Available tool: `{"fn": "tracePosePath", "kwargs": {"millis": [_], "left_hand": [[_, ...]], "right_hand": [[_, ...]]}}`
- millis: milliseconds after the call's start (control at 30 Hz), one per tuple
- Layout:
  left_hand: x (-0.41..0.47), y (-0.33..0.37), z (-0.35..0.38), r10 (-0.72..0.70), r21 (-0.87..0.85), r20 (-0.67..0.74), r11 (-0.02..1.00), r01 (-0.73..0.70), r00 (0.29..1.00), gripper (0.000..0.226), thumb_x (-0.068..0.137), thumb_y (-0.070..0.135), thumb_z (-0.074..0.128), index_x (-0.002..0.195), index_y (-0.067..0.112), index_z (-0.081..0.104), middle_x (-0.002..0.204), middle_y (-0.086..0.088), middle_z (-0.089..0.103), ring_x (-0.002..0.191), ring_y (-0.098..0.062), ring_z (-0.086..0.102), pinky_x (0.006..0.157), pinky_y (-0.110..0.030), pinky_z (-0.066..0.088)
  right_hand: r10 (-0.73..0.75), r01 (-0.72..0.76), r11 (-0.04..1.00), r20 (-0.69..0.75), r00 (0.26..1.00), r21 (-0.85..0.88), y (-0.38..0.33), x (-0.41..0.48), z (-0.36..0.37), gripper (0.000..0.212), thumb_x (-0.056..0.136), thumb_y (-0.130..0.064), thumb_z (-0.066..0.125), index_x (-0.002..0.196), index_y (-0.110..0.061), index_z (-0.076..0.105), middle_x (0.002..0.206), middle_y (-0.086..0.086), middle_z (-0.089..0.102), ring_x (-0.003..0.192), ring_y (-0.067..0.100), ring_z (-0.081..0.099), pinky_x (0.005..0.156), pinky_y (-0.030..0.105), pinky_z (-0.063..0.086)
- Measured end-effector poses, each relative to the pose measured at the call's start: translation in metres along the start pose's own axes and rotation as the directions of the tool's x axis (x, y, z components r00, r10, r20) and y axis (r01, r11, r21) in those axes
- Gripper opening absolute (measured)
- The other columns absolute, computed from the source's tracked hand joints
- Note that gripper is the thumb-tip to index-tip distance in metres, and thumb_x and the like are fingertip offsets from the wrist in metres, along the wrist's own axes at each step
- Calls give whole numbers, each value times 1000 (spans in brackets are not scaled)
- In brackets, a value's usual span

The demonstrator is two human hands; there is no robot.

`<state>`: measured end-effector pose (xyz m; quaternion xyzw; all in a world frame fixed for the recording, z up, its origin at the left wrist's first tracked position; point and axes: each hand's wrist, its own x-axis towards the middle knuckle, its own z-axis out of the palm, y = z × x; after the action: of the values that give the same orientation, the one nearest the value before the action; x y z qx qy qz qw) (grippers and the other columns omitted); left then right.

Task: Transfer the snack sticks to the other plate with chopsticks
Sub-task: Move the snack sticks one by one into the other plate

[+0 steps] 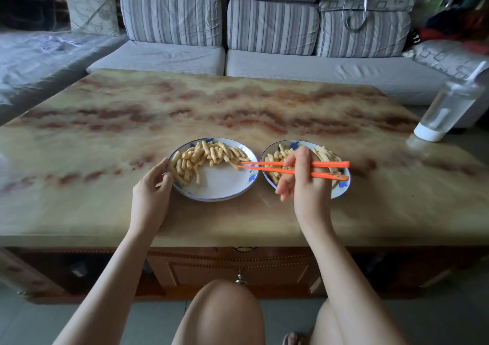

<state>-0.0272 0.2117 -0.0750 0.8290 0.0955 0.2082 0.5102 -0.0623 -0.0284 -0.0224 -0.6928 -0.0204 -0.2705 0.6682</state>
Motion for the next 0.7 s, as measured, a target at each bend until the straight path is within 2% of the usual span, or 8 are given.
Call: {"fn": "tracePosePath", "kwargs": {"millis": [100, 167, 267, 367, 433, 500, 600, 700], "left_hand": [[-1, 0, 0, 0, -14, -2, 1000, 0, 1000, 39, 94, 13, 50, 132, 15, 56, 109, 12, 57, 102, 3, 48, 69, 8, 29], [-1, 0, 0, 0, -19, 3, 1000, 0, 1000, 39, 94, 12, 50, 132, 15, 56, 108, 14, 55, 102, 3, 48, 69, 9, 28], [-1, 0, 0, -2, -21, 4, 1000, 2, 1000, 38, 94, 13, 50, 132, 15, 56, 107, 14, 55, 101, 3, 48, 68, 9, 28], [-2, 1, 0, 0, -24, 3, 1000, 0, 1000, 39, 94, 13, 50, 132, 15, 56, 106, 15, 55, 100, 4, 48, 67, 9, 28], [-1, 1, 0, -1, -22, 4, 1000, 1, 1000, 39, 94, 13, 50, 132, 15, 56, 105, 14, 56, 99, 3, 48, 67, 9, 28], [0, 0, 0, -2, -15, 3, 1000, 2, 1000, 39, 94, 13, 51, 132, 15, 57, 105, 13, 56, 99, 3, 49, 67, 9, 28], [0, 0, 0, -1, -11, 4, 1000, 1, 1000, 39, 93, 13, 51, 132, 15, 57, 104, 13, 56, 99, 2, 49, 67, 9, 28], [0, -1, 0, 1, -6, 3, 1000, -1, 1000, 39, 94, 14, 51, 132, 15, 56, 105, 13, 56, 99, 2, 49, 67, 9, 28]], "right_hand": [[24, -24, 1000, 8, 1000, -5, 2, -1, 5, 39, 104, -25, 35, 74, -8, 53, 50, 22, 51, 37, 21, 49, 36, 27, 36], [42, -42, 999, 0, 999, -21, 3, -1, 8, 39, 104, -26, 36, 73, -12, 53, 46, 17, 51, 40, 27, 49, 37, 28, 37], [46, -46, 999, -11, 999, -30, 4, 0, 9, 39, 104, -26, 35, 72, -11, 52, 47, 9, 53, 40, 25, 50, 37, 27, 37], [44, -44, 999, -37, 998, -14, 3, -1, 7, 41, 104, -26, 33, 72, -8, 51, 43, 11, 50, 40, 28, 49, 36, 24, 36], [35, -34, 999, -62, 997, 5, 0, -2, 3, 42, 105, -25, 33, 71, -7, 50, 46, 19, 50, 37, 23, 49, 37, 22, 35], [37, -34, 999, -93, 995, 34, -2, -2, -4, 42, 105, -25, 32, 70, -8, 48, 49, 22, 50, 35, 18, 47, 37, 21, 34], [26, -10, 996, -172, 985, 92, -8, 1, -16, 40, 105, -23, 31, 69, -11, 45, 42, 5, 46, 34, 17, 46, 36, 22, 34], [0, 30, 994, -287, 958, 101, -11, 5, -31, 38, 105, -22, 31, 70, -12, 44, 43, 4, 45, 35, 18, 46, 36, 21, 34]]}}
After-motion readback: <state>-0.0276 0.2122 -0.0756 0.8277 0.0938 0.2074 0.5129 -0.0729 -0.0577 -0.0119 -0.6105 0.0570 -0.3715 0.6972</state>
